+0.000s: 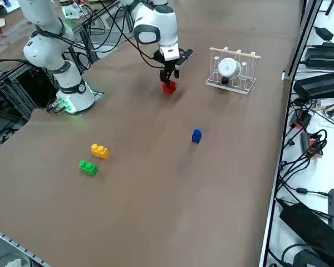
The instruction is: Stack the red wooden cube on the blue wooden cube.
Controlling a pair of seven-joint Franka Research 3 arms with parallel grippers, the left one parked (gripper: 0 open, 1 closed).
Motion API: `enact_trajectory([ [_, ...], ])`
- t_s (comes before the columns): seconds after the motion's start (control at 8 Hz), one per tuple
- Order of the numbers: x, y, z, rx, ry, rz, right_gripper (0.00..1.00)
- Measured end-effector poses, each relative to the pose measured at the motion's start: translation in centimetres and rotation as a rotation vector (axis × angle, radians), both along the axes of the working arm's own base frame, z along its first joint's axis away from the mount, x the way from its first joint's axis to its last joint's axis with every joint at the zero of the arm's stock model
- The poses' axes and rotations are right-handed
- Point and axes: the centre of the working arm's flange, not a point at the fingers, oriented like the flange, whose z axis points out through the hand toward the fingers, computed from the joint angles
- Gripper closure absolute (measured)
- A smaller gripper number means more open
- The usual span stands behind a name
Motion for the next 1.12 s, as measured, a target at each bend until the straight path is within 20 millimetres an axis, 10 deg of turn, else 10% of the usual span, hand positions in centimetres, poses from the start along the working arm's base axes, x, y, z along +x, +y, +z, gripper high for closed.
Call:
enact_trajectory([
  [1.12, -1.1, 0.2, -2.4, 0.002, 0.025, -0.006, 0.0],
])
